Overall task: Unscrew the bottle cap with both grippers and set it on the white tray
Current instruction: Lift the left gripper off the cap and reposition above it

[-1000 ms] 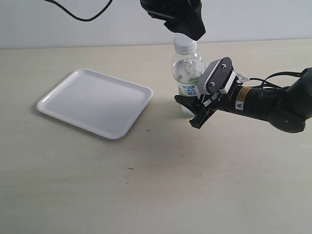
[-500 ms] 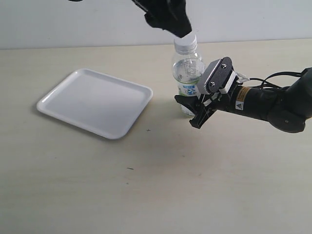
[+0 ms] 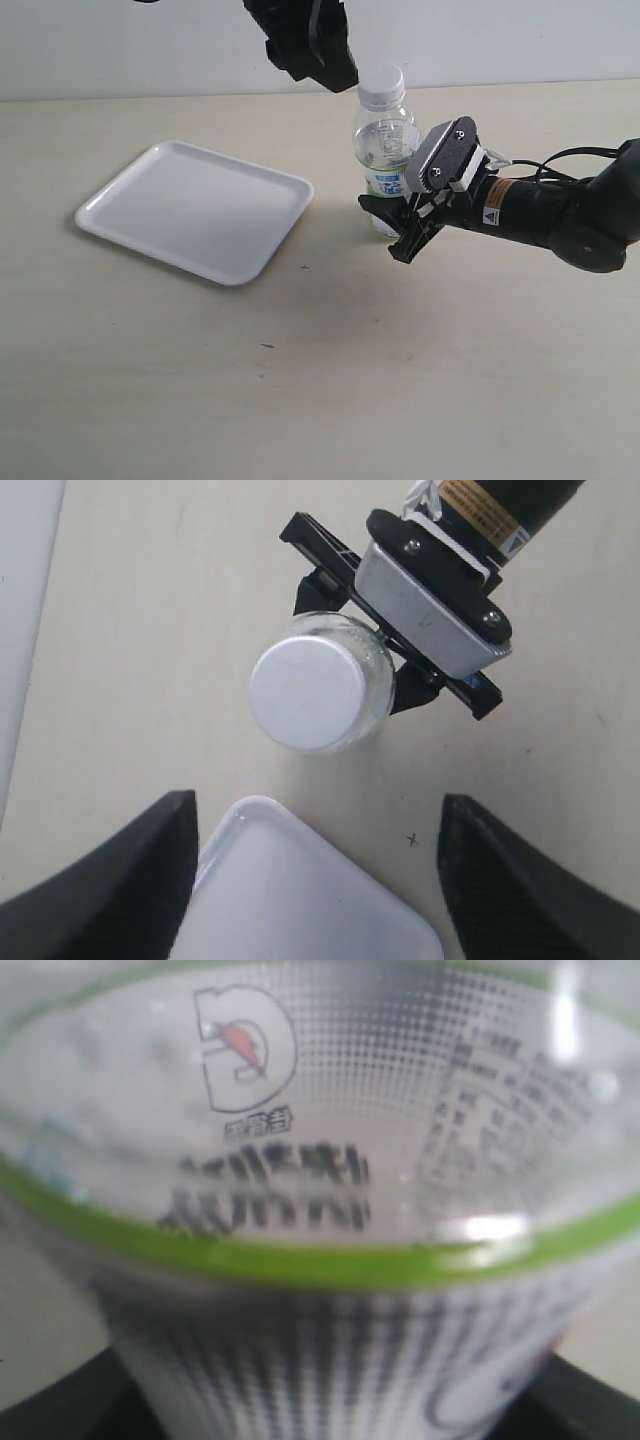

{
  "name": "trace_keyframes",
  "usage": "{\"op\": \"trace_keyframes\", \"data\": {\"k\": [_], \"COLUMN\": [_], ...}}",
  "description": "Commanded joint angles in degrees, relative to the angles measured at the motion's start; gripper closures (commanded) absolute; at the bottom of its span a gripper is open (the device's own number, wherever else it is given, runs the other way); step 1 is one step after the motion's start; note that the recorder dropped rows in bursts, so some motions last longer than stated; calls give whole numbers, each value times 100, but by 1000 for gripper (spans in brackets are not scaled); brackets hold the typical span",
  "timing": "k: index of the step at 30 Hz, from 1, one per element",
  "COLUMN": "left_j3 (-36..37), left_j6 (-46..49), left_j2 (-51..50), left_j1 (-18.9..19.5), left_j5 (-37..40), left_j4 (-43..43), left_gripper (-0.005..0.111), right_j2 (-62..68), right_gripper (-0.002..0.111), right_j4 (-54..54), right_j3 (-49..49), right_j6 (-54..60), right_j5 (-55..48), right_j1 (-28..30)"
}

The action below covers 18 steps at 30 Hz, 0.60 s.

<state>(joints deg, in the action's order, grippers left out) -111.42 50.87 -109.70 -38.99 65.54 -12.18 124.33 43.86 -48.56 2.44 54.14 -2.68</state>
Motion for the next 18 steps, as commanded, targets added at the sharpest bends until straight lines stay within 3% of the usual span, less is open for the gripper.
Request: {"op": "trace_keyframes", "data": {"k": [1,8,18], "left_j3": [11,11,11], "left_j6": [-45,37,1914], "left_j2": [22,-33,-211], "left_j1": [-38,-38,-64], "left_j5": [-89,108,99], "left_j4": [-19,-78,-170], "left_gripper": [41,41,41], "right_j2": [56,56,56], "right_gripper": [108,108,108], "right_j4": [59,69,69], "right_j3": [12,12,12], "right_j6": [42,42,42], "right_j5": [-471,-471,-471], "right_j1": [2,2,2]}}
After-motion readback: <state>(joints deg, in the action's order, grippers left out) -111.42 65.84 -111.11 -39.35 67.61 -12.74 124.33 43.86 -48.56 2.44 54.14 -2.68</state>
